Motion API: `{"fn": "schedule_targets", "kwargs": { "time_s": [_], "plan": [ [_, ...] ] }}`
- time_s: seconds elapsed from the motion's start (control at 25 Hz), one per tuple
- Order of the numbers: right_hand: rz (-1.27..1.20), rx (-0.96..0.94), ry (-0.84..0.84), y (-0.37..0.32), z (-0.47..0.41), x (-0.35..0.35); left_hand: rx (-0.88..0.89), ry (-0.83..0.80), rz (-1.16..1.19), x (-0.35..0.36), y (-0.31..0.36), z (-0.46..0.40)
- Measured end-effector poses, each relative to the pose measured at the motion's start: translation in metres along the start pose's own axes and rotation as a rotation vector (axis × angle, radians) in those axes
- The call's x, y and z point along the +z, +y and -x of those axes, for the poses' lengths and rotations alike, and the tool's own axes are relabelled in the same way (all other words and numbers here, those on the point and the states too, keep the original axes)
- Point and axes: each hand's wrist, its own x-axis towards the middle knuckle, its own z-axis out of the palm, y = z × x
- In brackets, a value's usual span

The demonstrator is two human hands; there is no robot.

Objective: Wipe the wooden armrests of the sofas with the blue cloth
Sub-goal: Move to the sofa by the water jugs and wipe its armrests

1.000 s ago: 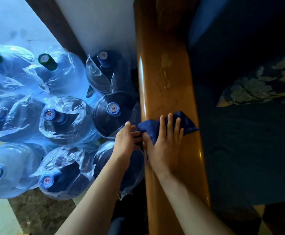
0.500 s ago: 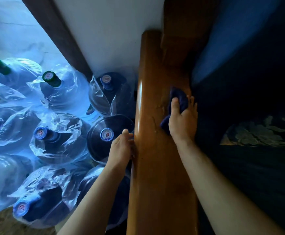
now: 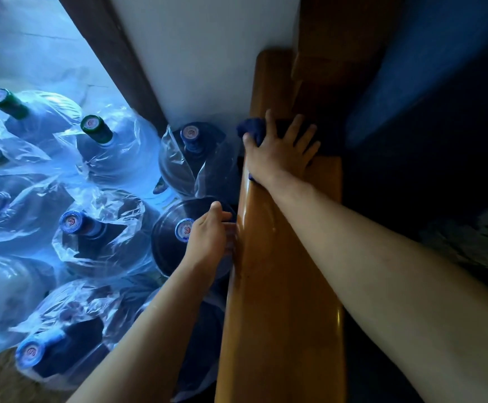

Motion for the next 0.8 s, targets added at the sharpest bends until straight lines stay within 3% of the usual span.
{"fn": "schedule_targets", "kwargs": {
  "time_s": [0.16,0.28,0.36,0.52,0.8],
  "plan": [
    [0.118,-0.415,-0.026,0.054,0.063,0.016,-0.011,0.024,0.040,-0.006,-0.007,0.009],
    [0.206,-0.576,-0.091,0.098,0.069,0.004,-0.013,0.018,0.074,-0.007,-0.010,0.014],
    [0.166,-0.459,-0.077,0.114,0.065,-0.003,-0.033,0.008,0.085,-0.008,-0.011,0.017],
    [-0.210,0.143,0.072,0.118,0.108,0.017,-0.032,-0.024,0.026,-0.010,-0.019,0.024],
    [-0.420,0.593,0.031,0.067,0.036,-0.015,-0.003,-0.054,-0.088,-0.018,-0.037,0.032]
  ]
}}
